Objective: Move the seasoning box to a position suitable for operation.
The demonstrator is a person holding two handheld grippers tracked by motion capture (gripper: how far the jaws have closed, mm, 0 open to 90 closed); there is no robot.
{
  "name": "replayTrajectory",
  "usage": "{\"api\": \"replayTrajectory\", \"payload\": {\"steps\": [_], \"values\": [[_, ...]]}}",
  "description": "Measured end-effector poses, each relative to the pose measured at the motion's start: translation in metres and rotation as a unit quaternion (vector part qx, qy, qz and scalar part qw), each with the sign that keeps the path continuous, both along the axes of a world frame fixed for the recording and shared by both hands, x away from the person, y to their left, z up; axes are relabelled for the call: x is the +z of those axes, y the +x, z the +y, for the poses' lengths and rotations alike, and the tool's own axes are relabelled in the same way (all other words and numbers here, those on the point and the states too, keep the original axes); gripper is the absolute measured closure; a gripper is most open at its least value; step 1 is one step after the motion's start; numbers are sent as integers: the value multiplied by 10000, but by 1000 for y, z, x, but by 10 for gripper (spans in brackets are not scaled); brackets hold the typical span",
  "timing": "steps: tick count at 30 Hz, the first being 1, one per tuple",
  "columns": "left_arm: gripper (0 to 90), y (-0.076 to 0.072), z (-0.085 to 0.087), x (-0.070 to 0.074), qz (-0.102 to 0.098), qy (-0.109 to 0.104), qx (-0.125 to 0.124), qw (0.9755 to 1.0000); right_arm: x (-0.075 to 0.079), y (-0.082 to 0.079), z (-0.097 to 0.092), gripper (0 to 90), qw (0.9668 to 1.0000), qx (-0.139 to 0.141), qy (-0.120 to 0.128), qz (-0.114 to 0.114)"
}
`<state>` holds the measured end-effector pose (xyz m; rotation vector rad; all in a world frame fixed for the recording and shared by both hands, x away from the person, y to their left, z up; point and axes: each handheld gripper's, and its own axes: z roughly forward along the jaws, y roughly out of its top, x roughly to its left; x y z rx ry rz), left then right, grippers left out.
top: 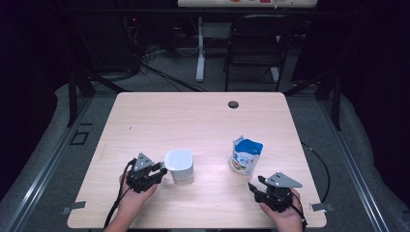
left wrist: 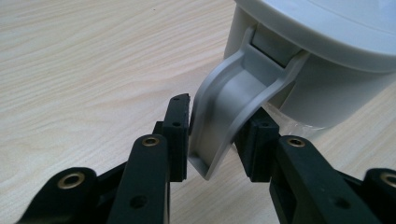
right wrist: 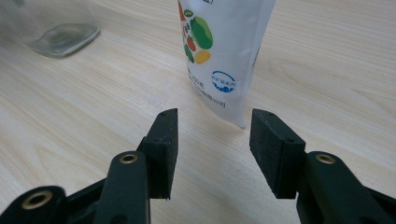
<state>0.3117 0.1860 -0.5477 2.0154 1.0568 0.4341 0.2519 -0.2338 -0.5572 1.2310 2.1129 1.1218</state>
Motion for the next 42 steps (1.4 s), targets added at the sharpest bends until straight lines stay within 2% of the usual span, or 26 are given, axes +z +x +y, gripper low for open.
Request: {"api": "replayTrajectory", "payload": {"steps": [8, 13, 32, 34, 39, 42], "values": [[688, -3, -1, 0, -66, 103, -55, 9999, 0, 0, 0, 523, 10000, -4, 34, -16], [695, -6, -3, 2, -72, 261, -113, 9996, 0, 0, 0, 523, 10000, 16, 28, -23], [699, -18, -2, 4, -47, 398, -303, 9987, 2, -1, 0, 534, 10000, 58, -33, -53], [700, -19, -2, 4, -56, 395, -306, 9987, 2, -2, 1, 550, 9999, 88, -63, -67], [701, -24, -2, 5, -85, 467, -406, 9980, 6, -4, 2, 569, 9996, 117, -14, -272], [701, -26, -2, 5, -82, 469, -437, 9979, 7, -5, 2, 589, 9996, 119, 9, -250]]}}
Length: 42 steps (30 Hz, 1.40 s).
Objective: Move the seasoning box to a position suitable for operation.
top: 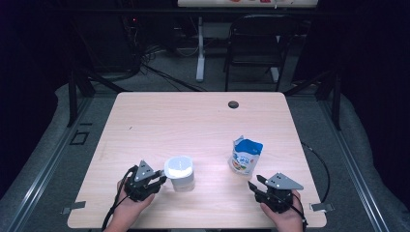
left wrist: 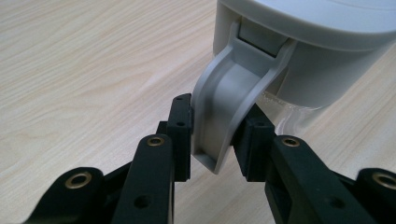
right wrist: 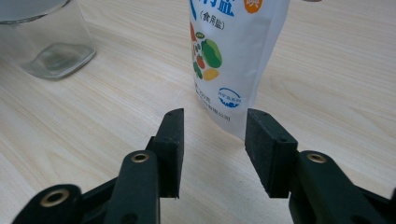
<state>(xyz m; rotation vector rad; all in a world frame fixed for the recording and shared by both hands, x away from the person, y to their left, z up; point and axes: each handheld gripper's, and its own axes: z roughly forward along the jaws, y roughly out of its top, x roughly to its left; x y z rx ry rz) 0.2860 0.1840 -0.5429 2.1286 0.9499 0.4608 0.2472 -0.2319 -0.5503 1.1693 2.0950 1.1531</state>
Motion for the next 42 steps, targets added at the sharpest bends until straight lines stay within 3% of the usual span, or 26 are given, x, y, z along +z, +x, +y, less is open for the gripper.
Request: {"api": "replayTrajectory", "payload": {"steps": [5, 16, 21, 25, 28, 33, 38, 42], "values": [[702, -4, -1, -2, -48, -50, -109, 9999, -2, 0, 0, 639, 9999, 42, -23, 163], [703, -12, -3, -3, -61, -81, -412, 9991, 1, -4, 8, 717, 9994, 216, -194, 161], [701, -11, -1, -5, -100, -238, -424, 9988, 3, -6, 17, 759, 9990, 371, -189, 170], [679, -10, 1, -4, -12, -331, -386, 9987, 10, -9, 28, 779, 9982, 444, -396, 108], [610, -11, 8, 0, 150, -634, -405, 9971, 16, -10, 32, 812, 9985, 430, -299, 156], [549, -14, 18, 13, 320, -817, -466, 9951, 22, -12, 38, 801, 9983, 473, -290, 186], [531, -15, 22, 21, 205, -964, -467, 9940, 29, -10, 42, 774, 9982, 506, -245, 207], [517, -14, 25, 22, 118, -902, -407, 9950, 32, -8, 46, 746, 9981, 514, -245, 253]]}}
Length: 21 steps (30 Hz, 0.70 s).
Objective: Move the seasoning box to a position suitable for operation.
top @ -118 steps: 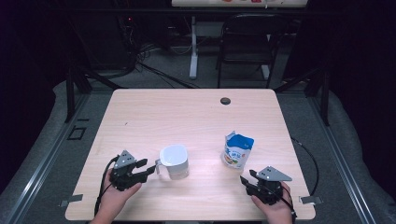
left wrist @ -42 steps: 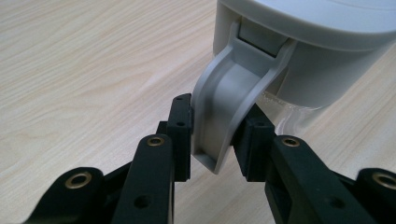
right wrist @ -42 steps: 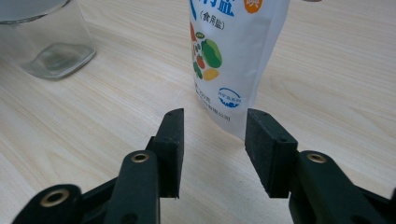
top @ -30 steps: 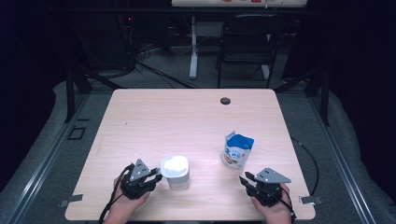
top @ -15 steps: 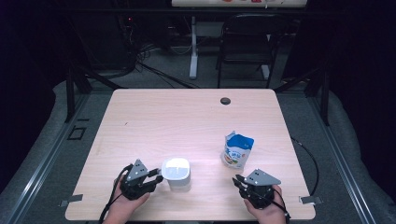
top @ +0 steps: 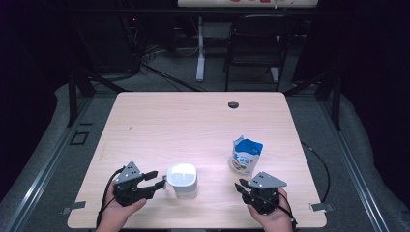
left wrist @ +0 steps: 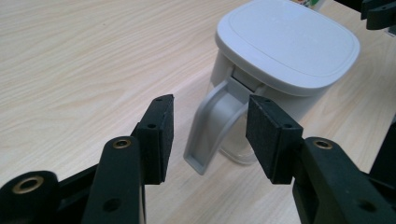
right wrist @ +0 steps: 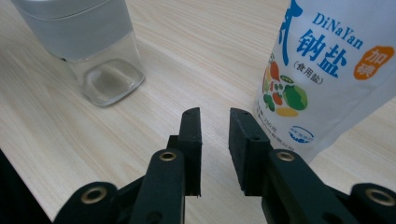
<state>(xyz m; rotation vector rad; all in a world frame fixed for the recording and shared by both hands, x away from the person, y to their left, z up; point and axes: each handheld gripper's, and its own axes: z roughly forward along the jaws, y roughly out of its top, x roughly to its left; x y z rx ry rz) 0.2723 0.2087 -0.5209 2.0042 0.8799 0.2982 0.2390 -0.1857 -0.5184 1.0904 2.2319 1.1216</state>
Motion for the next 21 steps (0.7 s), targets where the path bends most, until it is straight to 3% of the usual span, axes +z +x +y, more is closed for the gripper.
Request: {"api": "replayTrajectory", "payload": {"steps": [1, 9, 12, 21], "values": [[513, 1, 2, 0, -36, -87, 75, 9999, 1, 2, 3, 744, 10000, 5, 19, 9], [524, 6, 8, 7, -9, -139, 135, 9998, 14, 10, 15, 778, 9999, 93, 90, -80], [555, 7, 9, 10, 1, -56, 216, 9998, 17, 15, 22, 792, 9995, 153, 240, -119], [641, 11, 7, 15, 24, -92, 77, 9999, 24, 28, 45, 806, 9986, 390, 325, -136]]}}
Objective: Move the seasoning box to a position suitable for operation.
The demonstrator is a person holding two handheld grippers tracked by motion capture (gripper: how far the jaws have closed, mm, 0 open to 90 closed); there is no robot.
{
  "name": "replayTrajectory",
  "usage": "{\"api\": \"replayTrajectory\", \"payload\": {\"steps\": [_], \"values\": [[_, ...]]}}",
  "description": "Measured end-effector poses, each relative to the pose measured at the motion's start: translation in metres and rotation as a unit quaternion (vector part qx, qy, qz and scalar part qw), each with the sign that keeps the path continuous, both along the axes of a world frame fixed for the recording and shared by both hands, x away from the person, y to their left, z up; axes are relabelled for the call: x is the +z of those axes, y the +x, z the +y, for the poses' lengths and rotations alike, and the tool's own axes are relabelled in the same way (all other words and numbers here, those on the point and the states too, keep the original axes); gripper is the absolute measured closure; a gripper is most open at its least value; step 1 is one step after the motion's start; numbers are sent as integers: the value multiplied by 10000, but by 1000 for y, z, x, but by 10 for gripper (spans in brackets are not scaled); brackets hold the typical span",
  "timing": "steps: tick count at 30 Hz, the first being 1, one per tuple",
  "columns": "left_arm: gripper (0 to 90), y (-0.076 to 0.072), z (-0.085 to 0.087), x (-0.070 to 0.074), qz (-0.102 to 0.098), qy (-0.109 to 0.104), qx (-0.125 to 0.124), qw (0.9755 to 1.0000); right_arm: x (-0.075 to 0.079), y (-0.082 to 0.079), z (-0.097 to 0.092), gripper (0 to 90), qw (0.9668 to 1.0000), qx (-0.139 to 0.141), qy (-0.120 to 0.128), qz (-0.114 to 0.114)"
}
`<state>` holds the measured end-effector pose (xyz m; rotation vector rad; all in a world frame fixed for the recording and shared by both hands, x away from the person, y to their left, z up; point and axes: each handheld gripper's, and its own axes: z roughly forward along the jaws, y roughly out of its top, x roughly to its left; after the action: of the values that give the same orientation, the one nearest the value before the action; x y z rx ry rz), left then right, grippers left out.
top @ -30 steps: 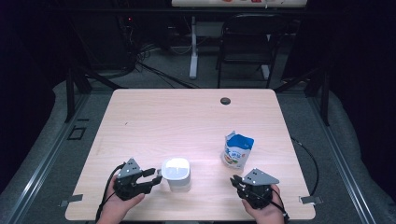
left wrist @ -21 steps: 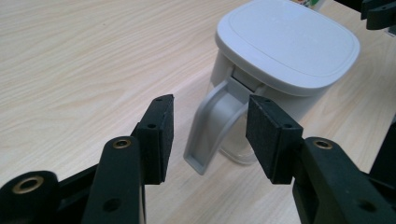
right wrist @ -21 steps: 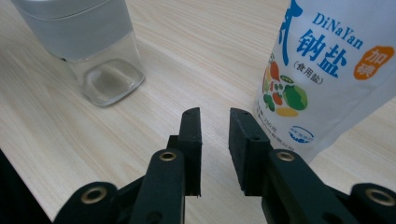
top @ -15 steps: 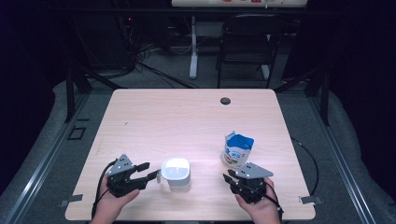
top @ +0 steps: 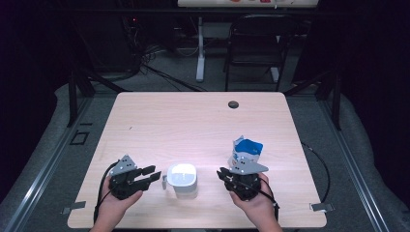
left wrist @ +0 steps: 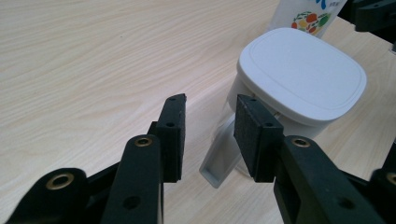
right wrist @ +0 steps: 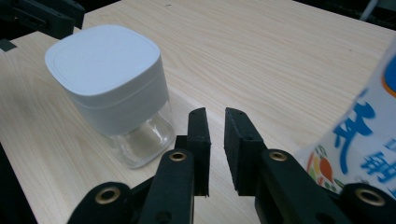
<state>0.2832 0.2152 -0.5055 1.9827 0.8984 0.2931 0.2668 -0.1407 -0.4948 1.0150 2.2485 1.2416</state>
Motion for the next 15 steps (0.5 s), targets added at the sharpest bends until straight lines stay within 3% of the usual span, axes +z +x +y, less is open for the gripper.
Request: {"api": "replayTrajectory", "payload": {"steps": [8, 15], "values": [[665, 3, -5, 1, 23, 72, -59, 10000, 4, 9, 12, 820, 10000, 13, 12, -96], [747, 3, -6, 6, -56, 116, -107, 9999, 3, 11, 16, 880, 9999, 49, 34, -121]]}}
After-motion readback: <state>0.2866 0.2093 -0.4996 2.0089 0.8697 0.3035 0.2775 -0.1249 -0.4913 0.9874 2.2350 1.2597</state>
